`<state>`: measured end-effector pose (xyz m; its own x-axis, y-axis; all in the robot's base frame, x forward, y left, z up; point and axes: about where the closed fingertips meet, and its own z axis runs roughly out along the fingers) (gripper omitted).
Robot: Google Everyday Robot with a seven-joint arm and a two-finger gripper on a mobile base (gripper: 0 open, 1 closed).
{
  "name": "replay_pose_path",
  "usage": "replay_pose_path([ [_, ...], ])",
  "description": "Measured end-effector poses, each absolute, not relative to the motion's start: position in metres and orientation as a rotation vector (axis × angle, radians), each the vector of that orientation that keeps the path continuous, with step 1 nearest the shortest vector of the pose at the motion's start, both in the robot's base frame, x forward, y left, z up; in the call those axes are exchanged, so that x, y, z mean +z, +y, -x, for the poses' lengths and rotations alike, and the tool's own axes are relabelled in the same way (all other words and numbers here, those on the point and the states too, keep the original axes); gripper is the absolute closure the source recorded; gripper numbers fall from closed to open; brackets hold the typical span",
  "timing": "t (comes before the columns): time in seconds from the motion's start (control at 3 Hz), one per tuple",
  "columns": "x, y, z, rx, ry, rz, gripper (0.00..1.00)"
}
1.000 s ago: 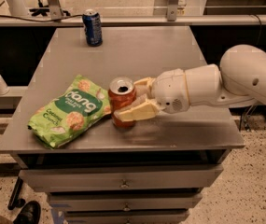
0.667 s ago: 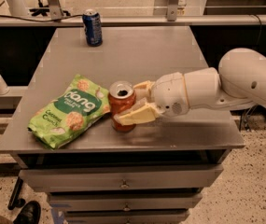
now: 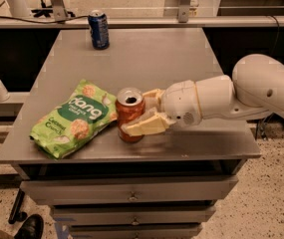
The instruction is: Move coke can near green rice chip bag
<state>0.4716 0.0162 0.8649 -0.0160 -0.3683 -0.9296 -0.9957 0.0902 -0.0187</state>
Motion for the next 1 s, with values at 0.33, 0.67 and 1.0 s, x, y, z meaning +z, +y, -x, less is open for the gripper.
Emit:
replay_pose_path([
  [0.33,0.8636,0.0167,-0.4710,0.940,1.526,1.412,0.13],
  [0.67,0.8638,0.0178,-0.4715,0.944,1.528,1.416,0.00],
  [1.0,0.8645,0.0185,-0.4721,0.944,1.527,1.416,0.00],
])
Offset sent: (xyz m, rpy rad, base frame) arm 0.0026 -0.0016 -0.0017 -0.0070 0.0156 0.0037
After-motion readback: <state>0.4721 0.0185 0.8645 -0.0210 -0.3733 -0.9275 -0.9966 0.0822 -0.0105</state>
